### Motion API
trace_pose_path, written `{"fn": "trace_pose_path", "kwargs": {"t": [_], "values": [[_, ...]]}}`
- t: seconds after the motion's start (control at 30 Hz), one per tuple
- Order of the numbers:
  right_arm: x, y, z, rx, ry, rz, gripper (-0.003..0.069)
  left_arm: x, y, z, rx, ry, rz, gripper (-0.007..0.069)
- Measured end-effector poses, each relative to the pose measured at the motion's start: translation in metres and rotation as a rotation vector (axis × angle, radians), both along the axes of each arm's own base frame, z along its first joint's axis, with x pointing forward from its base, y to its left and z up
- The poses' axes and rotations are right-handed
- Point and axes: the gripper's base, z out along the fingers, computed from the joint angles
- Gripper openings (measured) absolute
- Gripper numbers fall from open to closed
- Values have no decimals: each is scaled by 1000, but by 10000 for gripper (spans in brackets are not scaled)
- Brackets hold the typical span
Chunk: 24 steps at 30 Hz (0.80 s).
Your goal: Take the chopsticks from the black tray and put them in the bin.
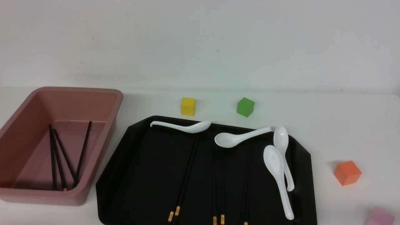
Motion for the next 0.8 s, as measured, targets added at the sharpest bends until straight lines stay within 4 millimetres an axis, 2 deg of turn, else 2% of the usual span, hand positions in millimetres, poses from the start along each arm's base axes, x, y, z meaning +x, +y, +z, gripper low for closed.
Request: {"fn": "trace_pose_path", "kwargs": {"t": [0.8], "values": [[0,0,0,1,0,0,239,0,0,0,0,0,0,71]]}}
